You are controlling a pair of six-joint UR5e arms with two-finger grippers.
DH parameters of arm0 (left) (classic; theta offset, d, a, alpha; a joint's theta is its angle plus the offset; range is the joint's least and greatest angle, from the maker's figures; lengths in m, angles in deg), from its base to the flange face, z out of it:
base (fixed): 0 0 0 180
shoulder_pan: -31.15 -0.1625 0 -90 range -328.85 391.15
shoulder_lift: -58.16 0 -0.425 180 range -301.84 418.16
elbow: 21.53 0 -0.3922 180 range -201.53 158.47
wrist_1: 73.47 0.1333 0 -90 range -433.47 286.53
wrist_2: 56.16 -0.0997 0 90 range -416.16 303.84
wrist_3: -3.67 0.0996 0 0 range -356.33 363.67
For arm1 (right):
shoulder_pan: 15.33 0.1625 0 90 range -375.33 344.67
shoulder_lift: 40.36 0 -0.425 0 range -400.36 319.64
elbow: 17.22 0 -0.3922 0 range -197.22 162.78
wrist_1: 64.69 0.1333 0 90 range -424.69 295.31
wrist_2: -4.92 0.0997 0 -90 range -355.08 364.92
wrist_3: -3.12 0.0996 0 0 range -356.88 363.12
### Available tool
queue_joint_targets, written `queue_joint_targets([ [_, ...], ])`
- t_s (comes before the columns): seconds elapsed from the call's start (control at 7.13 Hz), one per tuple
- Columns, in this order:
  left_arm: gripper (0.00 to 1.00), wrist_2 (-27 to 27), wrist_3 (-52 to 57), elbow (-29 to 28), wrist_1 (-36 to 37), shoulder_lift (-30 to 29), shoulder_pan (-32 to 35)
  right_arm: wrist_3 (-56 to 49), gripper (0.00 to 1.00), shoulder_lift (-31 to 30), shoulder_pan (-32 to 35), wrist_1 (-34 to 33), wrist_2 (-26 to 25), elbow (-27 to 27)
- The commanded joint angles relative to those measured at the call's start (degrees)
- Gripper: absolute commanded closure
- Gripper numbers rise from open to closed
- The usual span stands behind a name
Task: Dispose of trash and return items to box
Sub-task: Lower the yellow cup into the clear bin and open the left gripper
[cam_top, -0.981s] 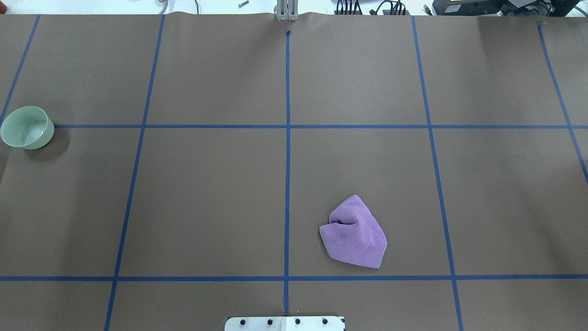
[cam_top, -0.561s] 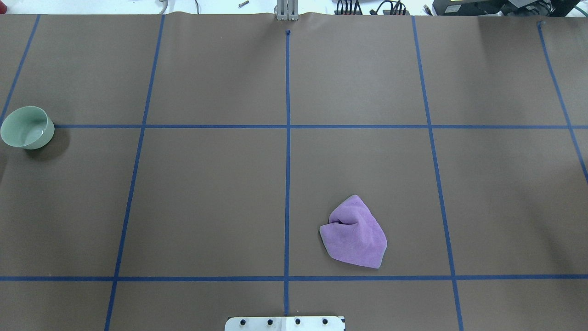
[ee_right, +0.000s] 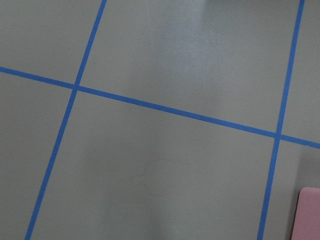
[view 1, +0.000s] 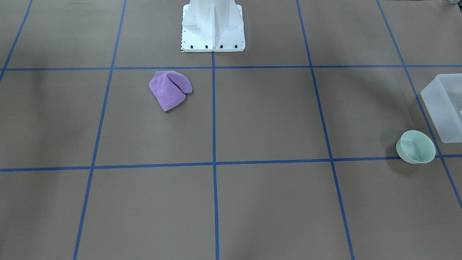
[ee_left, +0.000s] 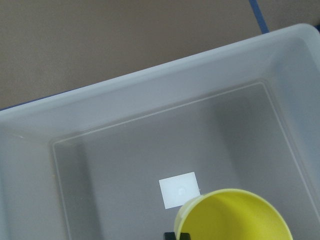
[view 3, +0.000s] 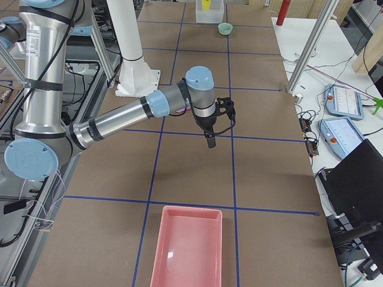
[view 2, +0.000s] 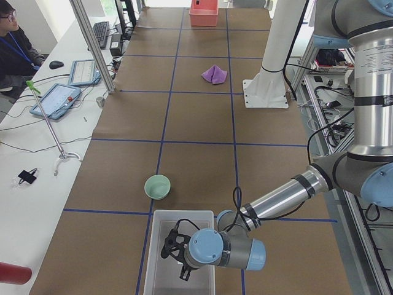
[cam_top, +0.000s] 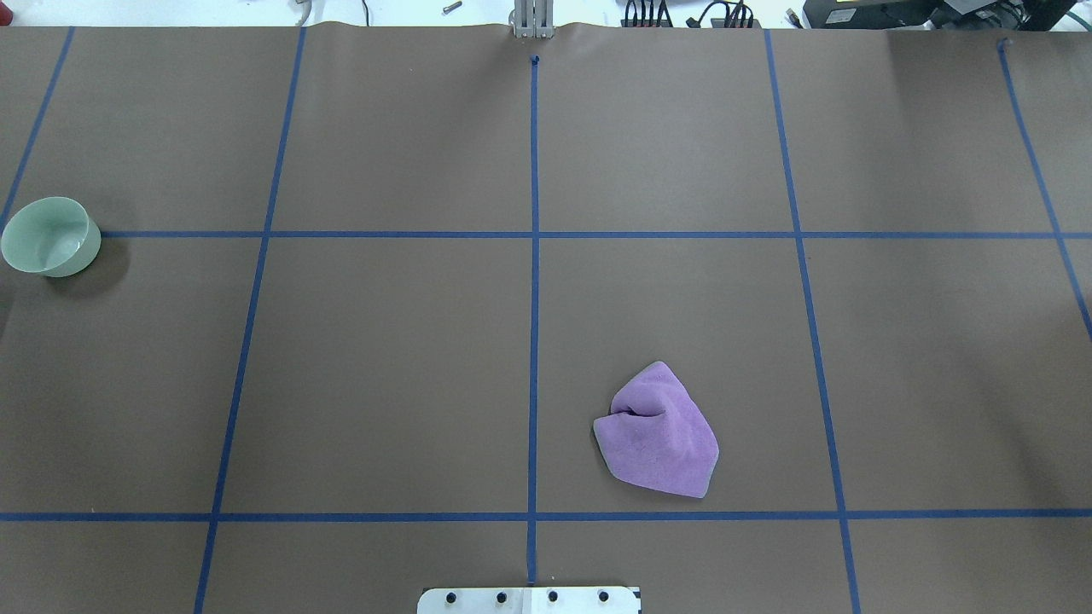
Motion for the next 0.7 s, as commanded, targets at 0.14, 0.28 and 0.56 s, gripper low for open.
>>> queue_joint_targets([
  [0.14, 1.0, 0.01, 3.31, -10.62, -0.02, -7.66, 0.0, -0.01, 0.0, 0.0, -0.08, 0.0, -0.16, 0.15],
  [0.28, 0.75, 0.01, 3.57, -11.61, -0.02, -8.72, 0.0, -0.01, 0.0, 0.0, -0.08, 0.0, -0.16, 0.23],
  [0.56, 0.01, 1.15, 3.57, -10.48, 0.24, -9.69, 0.52, 0.08, 0.0, 0.0, -0.17, 0.0, -0.16, 0.24],
])
